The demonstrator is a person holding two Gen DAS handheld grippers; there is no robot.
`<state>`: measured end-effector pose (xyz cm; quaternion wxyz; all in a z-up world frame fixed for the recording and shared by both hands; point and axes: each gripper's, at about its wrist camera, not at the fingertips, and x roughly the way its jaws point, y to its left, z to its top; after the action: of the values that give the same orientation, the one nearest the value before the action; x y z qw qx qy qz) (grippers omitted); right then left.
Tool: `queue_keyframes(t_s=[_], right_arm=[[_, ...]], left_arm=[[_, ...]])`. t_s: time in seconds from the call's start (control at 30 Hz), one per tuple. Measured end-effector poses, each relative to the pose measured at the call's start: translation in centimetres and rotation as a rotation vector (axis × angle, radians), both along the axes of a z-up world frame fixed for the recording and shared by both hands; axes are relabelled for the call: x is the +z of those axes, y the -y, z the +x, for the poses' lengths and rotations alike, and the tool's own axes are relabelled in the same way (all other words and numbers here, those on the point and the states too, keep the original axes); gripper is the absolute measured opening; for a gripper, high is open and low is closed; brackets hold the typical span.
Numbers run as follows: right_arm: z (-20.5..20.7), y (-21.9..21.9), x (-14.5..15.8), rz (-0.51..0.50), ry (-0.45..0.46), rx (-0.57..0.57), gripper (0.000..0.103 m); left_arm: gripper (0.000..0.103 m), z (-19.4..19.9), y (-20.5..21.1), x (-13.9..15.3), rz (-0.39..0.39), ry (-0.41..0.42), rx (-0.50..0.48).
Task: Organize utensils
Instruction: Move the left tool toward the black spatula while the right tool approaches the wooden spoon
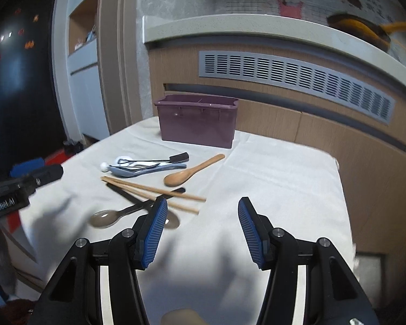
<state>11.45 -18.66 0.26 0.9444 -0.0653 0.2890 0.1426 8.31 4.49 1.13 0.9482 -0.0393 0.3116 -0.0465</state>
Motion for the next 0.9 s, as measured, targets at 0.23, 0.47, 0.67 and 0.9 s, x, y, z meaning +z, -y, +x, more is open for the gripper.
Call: queue_keyframes(t_s=[0.23, 0.47, 0.67, 0.9], right_arm=[[7.0, -1.9, -1.3, -0.003, -0.129, 0.127, 0.049], [9.2, -5.4, -3.5, -0.026, -0.237, 0.376, 0.049], [10.9, -7.9, -4.2, -0.072, -0.282, 0.418, 0.04], [12.4, -6.4, -5.1, -0.087, -0.301, 0.318, 0.04]], left_arm=[[0.06, 6.7, -2.2, -0.8, 0.012, -0.077, -0.066], [0.06, 10.5, -6.4, -2.2, -0.021, -0.123, 0.034], [0.06, 10.5, -8.7, -2.6, -0.054, -0.103, 0.072], [0.06, 10.9, -6.2, -5.7, -0.08, -0.239, -0.093]])
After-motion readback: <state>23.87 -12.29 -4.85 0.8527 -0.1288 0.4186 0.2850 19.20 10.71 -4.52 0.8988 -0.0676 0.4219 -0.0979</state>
